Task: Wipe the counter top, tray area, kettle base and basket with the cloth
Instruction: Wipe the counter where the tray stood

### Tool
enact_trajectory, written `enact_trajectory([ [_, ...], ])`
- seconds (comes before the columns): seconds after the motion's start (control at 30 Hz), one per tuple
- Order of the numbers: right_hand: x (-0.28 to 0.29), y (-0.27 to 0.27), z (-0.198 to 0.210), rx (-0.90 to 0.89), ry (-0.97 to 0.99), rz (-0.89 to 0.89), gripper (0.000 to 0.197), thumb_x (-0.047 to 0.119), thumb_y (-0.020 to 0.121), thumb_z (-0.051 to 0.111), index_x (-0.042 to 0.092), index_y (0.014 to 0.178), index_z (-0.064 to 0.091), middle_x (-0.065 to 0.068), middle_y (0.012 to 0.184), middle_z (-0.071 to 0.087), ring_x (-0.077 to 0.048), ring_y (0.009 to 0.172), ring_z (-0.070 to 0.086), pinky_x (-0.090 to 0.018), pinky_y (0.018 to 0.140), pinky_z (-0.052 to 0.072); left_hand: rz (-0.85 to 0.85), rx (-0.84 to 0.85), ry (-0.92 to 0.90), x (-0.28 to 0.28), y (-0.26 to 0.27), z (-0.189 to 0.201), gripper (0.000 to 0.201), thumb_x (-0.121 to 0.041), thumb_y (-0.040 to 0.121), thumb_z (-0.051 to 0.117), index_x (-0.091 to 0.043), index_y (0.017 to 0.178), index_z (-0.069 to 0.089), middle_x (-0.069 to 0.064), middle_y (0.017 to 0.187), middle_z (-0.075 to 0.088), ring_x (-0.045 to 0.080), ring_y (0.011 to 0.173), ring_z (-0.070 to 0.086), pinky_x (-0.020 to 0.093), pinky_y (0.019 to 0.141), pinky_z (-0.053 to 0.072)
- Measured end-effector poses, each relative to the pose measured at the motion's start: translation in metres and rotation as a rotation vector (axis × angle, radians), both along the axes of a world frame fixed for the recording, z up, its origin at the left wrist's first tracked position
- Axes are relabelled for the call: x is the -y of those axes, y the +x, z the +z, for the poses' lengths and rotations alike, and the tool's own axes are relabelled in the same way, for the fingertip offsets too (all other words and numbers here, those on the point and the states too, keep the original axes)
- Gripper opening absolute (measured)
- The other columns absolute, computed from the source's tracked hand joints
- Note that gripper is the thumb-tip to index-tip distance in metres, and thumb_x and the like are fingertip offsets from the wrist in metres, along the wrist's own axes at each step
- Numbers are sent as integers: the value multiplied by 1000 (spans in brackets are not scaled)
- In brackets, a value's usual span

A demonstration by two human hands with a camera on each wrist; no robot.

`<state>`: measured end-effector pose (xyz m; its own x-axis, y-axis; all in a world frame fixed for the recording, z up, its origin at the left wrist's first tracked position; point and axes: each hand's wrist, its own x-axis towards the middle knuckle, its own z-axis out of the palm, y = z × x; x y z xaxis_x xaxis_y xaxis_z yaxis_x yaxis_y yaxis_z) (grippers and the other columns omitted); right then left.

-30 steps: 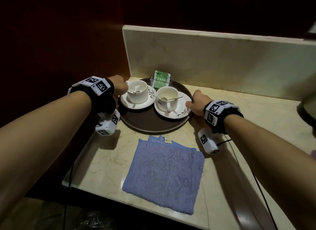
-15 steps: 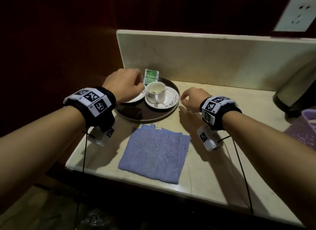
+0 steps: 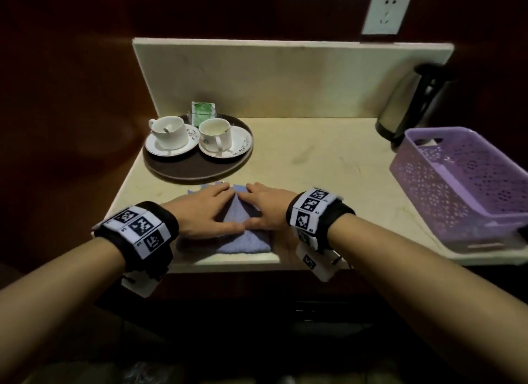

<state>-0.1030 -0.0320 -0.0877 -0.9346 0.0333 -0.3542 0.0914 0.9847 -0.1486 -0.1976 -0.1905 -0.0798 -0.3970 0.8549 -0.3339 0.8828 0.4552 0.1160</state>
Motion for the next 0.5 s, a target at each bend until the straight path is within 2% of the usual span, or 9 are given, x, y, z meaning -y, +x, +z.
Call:
enact_trajectory([
  [0.07,7,14,-8,-21,17,0,69,42,97,48,11,152,22,-19,152,25,-33,139,27,-44,114,28,-16,17,-27,6,10,-10,103,-78,83,39,-18,157,2,4,164,-4,19,151,0,35,121,11],
  [0.17,10,37,-10,8,3,-64,68,37,102,39,11,156,7,-18,162,2,-33,150,2,-43,121,9,-51,54,-47,4,17,-24,109,-81,82,32,-15,155,-17,6,161,-25,18,148,-21,35,121,-4],
  [0.23,9,52,-10,27,-15,-117,68,38,103,38,12,156,4,-17,162,-3,-33,150,-3,-44,122,7,-110,54,-54,-3,23,-30,108,-81,83,29,-14,154,-19,8,159,-28,19,147,-25,36,121,-7],
  [0.3,6,67,-9,23,-20,-159,69,37,102,39,11,156,5,-17,162,-1,-33,150,0,-43,121,8,-163,38,-63,-11,33,-32,109,-82,82,27,-14,153,-19,10,159,-27,21,147,-26,39,121,-8],
  [0.5,-10,113,-1,59,-62,-339,66,32,103,41,17,157,5,-11,164,-4,-30,151,-6,-42,121,7,-229,26,-93,-52,73,-32,112,-83,82,30,-12,154,-18,13,160,-25,27,148,-24,43,121,-6],
])
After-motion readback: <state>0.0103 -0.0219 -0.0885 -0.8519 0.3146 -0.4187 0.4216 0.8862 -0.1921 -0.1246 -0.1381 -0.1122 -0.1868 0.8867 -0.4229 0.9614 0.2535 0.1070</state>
